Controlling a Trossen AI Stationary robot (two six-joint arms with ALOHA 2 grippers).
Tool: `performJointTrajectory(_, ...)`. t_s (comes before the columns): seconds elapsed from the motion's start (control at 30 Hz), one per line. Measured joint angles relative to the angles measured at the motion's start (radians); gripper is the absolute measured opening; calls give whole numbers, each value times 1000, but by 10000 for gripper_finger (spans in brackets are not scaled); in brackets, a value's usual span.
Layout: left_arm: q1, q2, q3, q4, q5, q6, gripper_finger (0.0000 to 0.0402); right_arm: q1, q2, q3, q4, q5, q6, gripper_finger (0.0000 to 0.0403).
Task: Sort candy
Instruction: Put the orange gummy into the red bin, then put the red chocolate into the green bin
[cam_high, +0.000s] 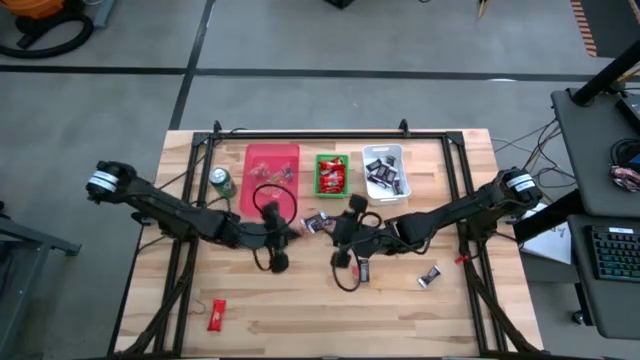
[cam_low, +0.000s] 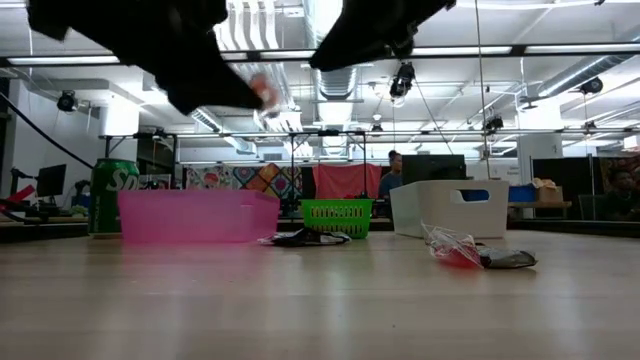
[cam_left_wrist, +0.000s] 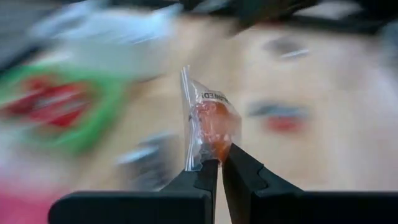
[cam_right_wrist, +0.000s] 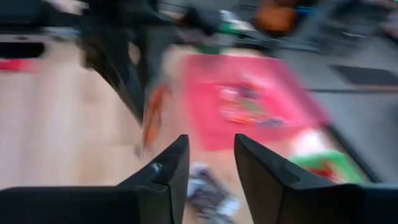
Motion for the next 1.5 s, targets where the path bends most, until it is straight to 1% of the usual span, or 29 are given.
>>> performJointTrajectory(0.03, 5, -22, 25, -125, -80, -31, 0, -2, 0, 1, -9, 36, 13, 131)
performJointTrajectory(0.07, 14, -35, 54, -258, -165, -67, 0, -4, 0, 2, -12, 50, 16, 136)
performJointTrajectory(0.13, 45, -45, 117, -502, -308, -151, 0, -8, 0, 2, -12, 48, 17, 145)
performJointTrajectory(0.17, 66, -47, 143, -632, -360, -202, 0, -8, 0, 2, -12, 42, 17, 148)
performJointTrajectory(0.2, 95, -44, 167, -741, -393, -248, 0, -10, 0, 2, -12, 40, 16, 151)
performJointTrajectory(0.23, 129, -36, 193, -826, -403, -288, 0, -10, 0, 2, -12, 40, 17, 152)
performJointTrajectory(0.3, 200, -20, 222, -939, -396, -328, 0, -10, 0, 2, -12, 40, 22, 155)
performJointTrajectory(0.33, 240, -10, 227, -965, -387, -326, 0, -10, 0, 2, -12, 40, 24, 155)
performJointTrajectory(0.47, 365, 35, 228, -950, -350, -287, 1, -10, 0, 1, -13, 38, 26, 155)
performJointTrajectory(0.53, 402, 59, 227, -949, -349, -272, 6, -10, 0, 1, -16, 32, 26, 155)
performJointTrajectory(0.6, 422, 81, 226, -954, -341, -255, 15, -10, 0, 1, -20, 22, 26, 155)
performJointTrajectory(0.73, 422, 106, 225, -959, -331, -248, 40, -10, 0, 1, -20, -18, 25, 155)
performJointTrajectory(0.83, 409, 110, 225, -962, -313, -247, 59, -11, 0, 1, -20, -20, 23, 155)
performJointTrajectory(0.93, 396, 109, 225, -967, -273, -248, 74, -12, 0, 1, -20, -20, 17, 155)
performJointTrajectory(1.07, 375, 102, 225, -966, -185, -254, 85, -12, 0, 1, -20, -20, 15, 155)
performJointTrajectory(1.2, 337, 101, 230, -977, -74, -281, 87, -12, 0, 1, -20, -20, 2, 155)
performJointTrajectory(1.37, 252, 101, 289, -1024, 69, -369, 88, -12, 0, 1, -20, -20, -8, 155)
performJointTrajectory(1.5, 142, 101, 370, -1082, 139, -471, 88, -12, 0, 1, -20, -20, -30, 155)
